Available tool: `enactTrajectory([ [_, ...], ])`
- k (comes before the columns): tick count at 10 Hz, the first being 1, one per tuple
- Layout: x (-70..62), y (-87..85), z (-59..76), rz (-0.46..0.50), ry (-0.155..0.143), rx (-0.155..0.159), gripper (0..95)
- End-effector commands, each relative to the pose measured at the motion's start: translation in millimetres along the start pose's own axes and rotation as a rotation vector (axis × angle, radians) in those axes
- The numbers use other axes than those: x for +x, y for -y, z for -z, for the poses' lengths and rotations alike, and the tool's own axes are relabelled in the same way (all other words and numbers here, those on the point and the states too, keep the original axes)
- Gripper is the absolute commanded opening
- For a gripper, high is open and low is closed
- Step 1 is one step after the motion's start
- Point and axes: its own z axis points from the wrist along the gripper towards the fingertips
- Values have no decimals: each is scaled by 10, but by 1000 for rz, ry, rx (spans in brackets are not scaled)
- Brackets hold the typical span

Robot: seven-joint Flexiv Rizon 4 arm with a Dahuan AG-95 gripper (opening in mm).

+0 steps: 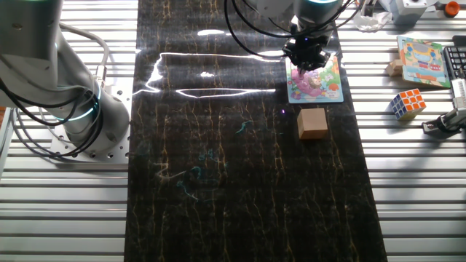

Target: Assemble one piece of a puzzle

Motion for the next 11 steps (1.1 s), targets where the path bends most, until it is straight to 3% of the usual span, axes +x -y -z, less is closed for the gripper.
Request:
enactTrajectory([
  [1,31,-47,-29,-50,18,-15,0],
  [4,50,-138,-136,-76,19,-13,0],
  [6,45,-128,-128,-58,17,2,0],
  [8,70,-58,17,-38,-10,8,0],
  [9,109,-33,156,-55,-20,0,0],
  [11,189,-18,273,-106,-26,6,0],
])
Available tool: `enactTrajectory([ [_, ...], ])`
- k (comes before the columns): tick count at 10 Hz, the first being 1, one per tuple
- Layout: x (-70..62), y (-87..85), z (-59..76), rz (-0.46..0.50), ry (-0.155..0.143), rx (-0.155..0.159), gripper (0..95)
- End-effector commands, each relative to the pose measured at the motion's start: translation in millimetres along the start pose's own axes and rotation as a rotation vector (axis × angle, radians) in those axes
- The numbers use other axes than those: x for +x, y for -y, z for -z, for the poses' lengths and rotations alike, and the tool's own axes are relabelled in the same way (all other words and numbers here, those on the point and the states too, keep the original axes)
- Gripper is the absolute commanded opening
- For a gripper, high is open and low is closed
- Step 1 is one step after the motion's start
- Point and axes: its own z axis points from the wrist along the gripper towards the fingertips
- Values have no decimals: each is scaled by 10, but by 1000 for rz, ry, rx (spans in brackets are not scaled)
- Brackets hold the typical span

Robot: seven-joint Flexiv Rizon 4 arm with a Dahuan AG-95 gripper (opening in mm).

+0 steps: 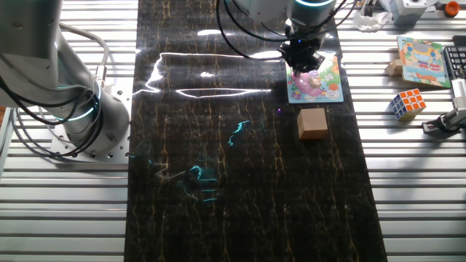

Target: Assemble one piece of a puzzle

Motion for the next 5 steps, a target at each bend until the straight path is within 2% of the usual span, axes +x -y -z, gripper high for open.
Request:
enactTrajectory([
  [1,104,-13,172,-128,0,-12,0],
  [2,132,-16,199,-206,-7,-24,0],
  [3,147,-46,246,-308,-29,-50,0],
  [4,172,-101,287,-405,-64,-77,0],
  [5,188,-123,297,-436,-71,-77,0],
])
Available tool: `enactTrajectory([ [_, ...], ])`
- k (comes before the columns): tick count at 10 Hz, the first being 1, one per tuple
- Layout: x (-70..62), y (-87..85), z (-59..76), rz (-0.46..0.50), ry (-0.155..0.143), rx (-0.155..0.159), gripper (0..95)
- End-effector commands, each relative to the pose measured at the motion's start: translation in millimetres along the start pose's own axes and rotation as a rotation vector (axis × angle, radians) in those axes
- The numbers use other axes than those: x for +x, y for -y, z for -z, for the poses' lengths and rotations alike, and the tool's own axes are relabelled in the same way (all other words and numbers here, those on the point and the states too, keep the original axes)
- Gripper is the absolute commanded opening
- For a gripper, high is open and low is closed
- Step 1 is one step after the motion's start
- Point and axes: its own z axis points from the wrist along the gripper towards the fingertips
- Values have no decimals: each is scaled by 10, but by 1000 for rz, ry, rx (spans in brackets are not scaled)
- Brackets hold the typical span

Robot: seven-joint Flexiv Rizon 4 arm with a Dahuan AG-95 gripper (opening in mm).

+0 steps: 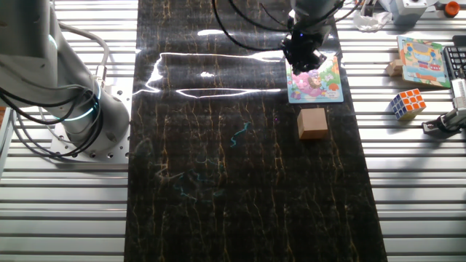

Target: Assemble one piece of a puzzle

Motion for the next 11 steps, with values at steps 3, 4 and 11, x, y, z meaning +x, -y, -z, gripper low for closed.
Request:
enactTrajectory([
  [3,125,-95,100,-327,-43,-54,0],
  [4,125,-101,107,-367,-31,-68,0],
  [11,135,-157,159,-397,-41,-67,0],
])
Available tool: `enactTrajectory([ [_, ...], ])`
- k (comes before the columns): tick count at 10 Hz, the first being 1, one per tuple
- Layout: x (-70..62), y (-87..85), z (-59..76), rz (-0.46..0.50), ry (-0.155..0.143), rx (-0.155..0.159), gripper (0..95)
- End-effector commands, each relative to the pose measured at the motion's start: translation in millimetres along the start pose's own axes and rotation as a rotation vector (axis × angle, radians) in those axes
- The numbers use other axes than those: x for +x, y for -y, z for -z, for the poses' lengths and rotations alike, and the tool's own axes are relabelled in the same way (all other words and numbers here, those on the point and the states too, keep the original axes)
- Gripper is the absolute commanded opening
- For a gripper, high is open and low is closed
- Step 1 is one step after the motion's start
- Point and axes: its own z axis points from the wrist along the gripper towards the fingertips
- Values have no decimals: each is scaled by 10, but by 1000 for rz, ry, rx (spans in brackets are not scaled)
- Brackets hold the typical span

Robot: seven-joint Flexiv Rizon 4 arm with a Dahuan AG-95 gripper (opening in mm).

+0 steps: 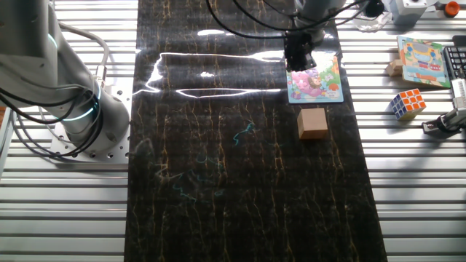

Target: Assemble one piece of a puzzle

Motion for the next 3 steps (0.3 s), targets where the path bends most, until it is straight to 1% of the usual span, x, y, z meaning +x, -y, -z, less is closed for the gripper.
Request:
enactTrajectory([
  [1,6,-8,5,21,11,-3,0],
  [3,16,-21,18,25,11,0,0],
])
